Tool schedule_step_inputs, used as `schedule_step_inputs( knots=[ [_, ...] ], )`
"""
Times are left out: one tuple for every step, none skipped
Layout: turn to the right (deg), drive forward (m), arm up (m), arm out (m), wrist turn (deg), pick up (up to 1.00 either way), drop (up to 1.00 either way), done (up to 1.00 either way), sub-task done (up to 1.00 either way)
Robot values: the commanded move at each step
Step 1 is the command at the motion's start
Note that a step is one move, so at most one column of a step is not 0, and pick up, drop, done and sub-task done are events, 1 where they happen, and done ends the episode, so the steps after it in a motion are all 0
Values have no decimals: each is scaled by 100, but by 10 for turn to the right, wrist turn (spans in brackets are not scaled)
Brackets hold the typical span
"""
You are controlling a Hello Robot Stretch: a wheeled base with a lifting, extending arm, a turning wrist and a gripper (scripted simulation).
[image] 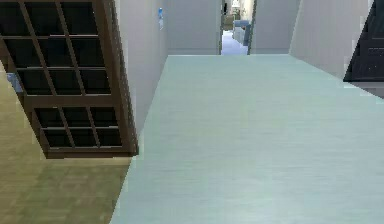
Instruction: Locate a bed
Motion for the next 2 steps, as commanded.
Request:
schedule_step_inputs(
  knots=[
    [0,25,0,0,0,0,0,0,0],
    [-450,0,0,0,0,0,0,0,0]
  ],
)
